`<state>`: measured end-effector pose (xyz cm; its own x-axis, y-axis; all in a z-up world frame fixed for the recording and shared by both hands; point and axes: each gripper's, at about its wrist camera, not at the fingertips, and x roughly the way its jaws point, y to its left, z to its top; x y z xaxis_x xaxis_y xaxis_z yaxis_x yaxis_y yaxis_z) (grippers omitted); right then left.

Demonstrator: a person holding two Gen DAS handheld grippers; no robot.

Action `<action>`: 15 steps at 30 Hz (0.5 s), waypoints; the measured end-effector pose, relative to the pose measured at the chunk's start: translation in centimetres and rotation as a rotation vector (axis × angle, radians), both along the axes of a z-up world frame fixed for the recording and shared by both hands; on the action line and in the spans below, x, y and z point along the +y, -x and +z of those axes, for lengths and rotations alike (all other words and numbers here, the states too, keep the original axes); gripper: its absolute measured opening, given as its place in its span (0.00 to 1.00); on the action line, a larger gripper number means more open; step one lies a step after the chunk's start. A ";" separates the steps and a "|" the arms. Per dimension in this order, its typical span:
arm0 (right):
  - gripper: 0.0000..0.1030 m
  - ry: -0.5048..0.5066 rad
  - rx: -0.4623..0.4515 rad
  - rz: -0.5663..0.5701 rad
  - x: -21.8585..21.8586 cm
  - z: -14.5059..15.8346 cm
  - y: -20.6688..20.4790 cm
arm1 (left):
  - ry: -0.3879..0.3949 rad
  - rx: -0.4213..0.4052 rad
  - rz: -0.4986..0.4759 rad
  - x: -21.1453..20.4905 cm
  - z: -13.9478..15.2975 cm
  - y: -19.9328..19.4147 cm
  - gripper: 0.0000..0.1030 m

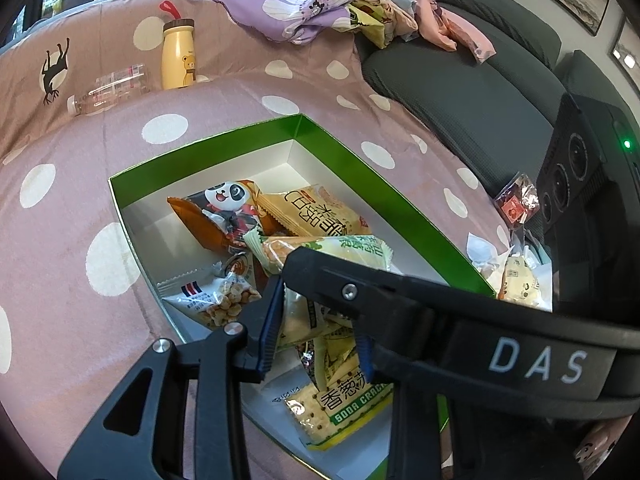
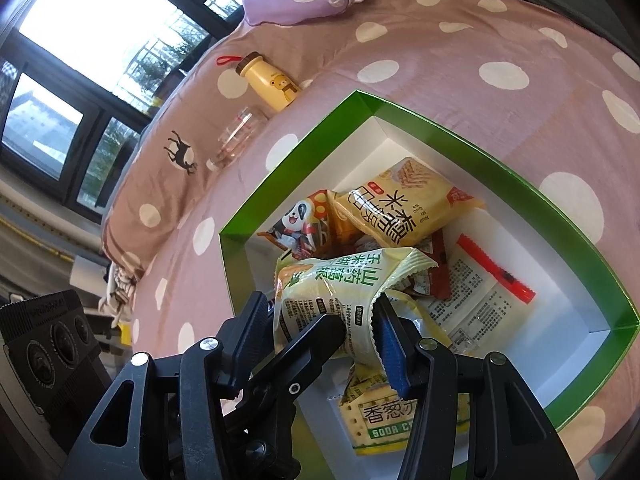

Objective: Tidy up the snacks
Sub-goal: 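Lower the corn snack pack into the box and open the right gripper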

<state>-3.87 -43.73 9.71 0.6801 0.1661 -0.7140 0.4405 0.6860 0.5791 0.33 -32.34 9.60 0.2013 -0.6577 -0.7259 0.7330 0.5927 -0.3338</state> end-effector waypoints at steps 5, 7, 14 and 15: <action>0.53 -0.002 0.011 -0.005 -0.1 -0.2 0.1 | -0.010 0.008 0.000 -0.3 -0.3 -0.1 0.30; 0.54 -0.006 0.011 -0.005 -0.2 -0.3 0.1 | -0.008 0.012 -0.002 -0.3 -0.3 -0.2 0.30; 0.53 -0.016 0.017 -0.014 -0.7 -0.6 0.1 | -0.003 0.054 0.001 -0.5 -1.0 -0.6 0.32; 0.53 -0.018 0.018 -0.015 -0.7 -0.6 0.1 | -0.001 0.052 0.002 -0.5 -1.0 -0.6 0.32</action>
<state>-3.95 -44.44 9.06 0.6695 0.1690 -0.7233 0.4611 0.6689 0.5831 0.92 -32.85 8.62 0.1642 -0.6565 -0.7363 0.7134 0.5945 -0.3709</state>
